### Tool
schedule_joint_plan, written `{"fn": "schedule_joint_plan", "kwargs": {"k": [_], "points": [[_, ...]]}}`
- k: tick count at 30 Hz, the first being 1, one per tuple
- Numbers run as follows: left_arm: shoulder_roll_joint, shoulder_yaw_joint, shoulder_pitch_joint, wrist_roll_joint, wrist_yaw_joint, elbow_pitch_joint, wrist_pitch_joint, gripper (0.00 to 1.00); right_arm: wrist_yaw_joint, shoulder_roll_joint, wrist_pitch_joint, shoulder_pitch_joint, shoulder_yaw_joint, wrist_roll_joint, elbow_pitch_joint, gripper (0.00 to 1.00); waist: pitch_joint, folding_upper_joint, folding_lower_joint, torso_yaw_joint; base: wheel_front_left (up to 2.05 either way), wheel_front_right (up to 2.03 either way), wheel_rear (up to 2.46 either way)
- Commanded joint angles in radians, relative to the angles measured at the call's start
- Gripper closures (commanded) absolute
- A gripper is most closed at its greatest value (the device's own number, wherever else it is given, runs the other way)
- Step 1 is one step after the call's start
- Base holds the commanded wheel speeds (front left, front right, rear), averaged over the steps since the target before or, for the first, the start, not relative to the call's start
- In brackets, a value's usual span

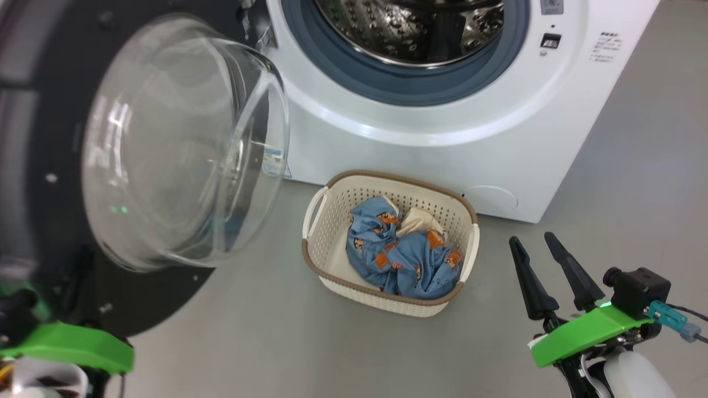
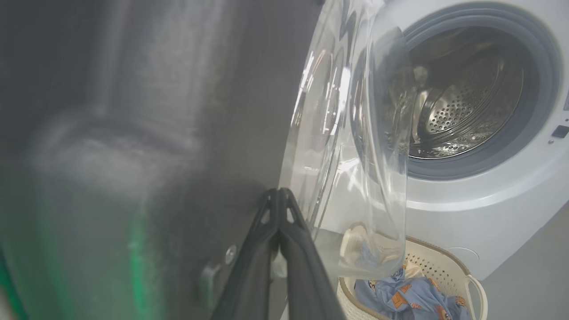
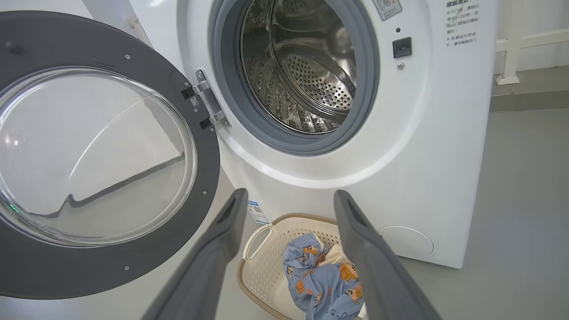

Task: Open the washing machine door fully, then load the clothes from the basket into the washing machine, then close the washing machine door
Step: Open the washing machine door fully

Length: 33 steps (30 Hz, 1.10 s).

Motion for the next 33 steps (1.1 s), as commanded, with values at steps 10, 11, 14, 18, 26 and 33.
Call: {"fn": "schedule_joint_plan", "kwargs": {"k": [10,11,14,18,26,33], "points": [[0.143,0.124,-0.148,-0.038,0.001,0.139,0.004,1.0,0.002,0.017,-0.012,-0.067,0.012,-0.015,-0.029,0.0,0.067,0.0,0.0,0.012,0.0,0.0,0.0],[0.152,0.127,-0.162,-0.04,-0.003,0.158,0.004,1.0,0.002,0.017,-0.012,-0.07,0.01,-0.016,-0.03,0.0,0.072,0.0,0.0,0.013,0.0,0.0,0.0],[0.178,0.126,-0.207,-0.044,-0.023,0.216,0.009,1.0,0.002,0.018,-0.012,-0.083,0.01,-0.02,-0.029,0.0,0.087,0.0,0.0,0.015,0.0,0.0,0.0],[0.218,0.122,-0.273,-0.038,-0.042,0.3,0.011,1.0,0.002,0.015,-0.012,-0.107,0.012,-0.023,-0.028,0.0,0.104,0.0,0.0,0.013,0.0,0.0,0.0],[0.273,0.093,-0.394,-0.012,-0.073,0.461,0.008,1.0,0.002,0.017,-0.012,-0.135,0.013,-0.027,-0.027,0.0,0.129,0.0,0.0,0.007,0.0,0.0,0.0],[0.298,0.068,-0.459,0.006,-0.094,0.571,-0.017,1.0,0.002,0.022,-0.012,-0.141,0.014,-0.023,-0.022,0.0,0.131,0.0,0.0,-0.003,0.0,0.0,0.0]]}}
